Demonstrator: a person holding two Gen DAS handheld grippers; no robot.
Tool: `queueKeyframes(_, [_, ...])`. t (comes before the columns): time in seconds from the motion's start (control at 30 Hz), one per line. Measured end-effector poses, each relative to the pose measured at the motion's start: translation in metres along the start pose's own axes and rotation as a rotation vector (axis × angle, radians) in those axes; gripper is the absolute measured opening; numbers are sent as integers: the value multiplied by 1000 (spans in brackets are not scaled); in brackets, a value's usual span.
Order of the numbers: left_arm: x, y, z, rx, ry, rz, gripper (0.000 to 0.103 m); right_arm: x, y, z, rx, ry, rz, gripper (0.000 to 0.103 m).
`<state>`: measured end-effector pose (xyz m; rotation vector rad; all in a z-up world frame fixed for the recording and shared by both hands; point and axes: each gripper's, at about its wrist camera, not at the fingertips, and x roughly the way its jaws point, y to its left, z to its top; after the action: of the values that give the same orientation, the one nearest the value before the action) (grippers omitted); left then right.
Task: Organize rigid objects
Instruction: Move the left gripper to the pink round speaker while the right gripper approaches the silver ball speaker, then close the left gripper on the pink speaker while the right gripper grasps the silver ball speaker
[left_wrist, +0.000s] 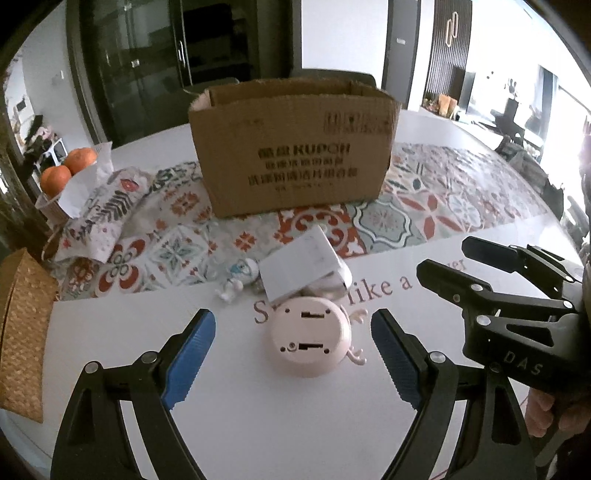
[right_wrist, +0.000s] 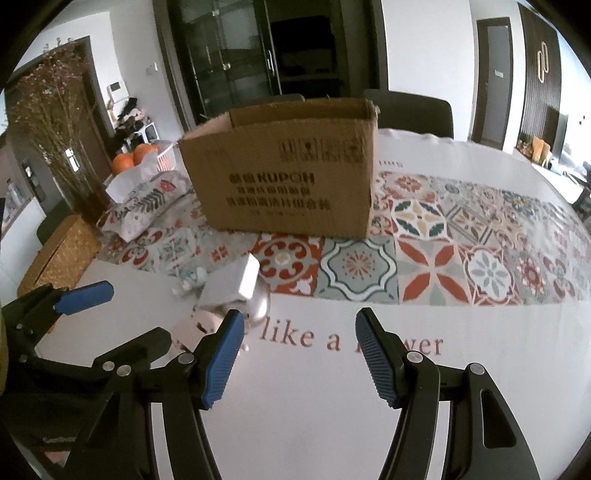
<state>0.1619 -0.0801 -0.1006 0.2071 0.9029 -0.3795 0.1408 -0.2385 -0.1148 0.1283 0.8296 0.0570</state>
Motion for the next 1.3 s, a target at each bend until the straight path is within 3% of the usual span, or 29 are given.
queueKeyframes(0.93, [60, -14, -10, 54, 162, -9, 86, 47, -21, -22, -14, 129, 1, 64])
queueKeyframes(1.3, [75, -8, -9, 31, 165, -9, 86, 62, -23, -21, -16, 143, -7, 64])
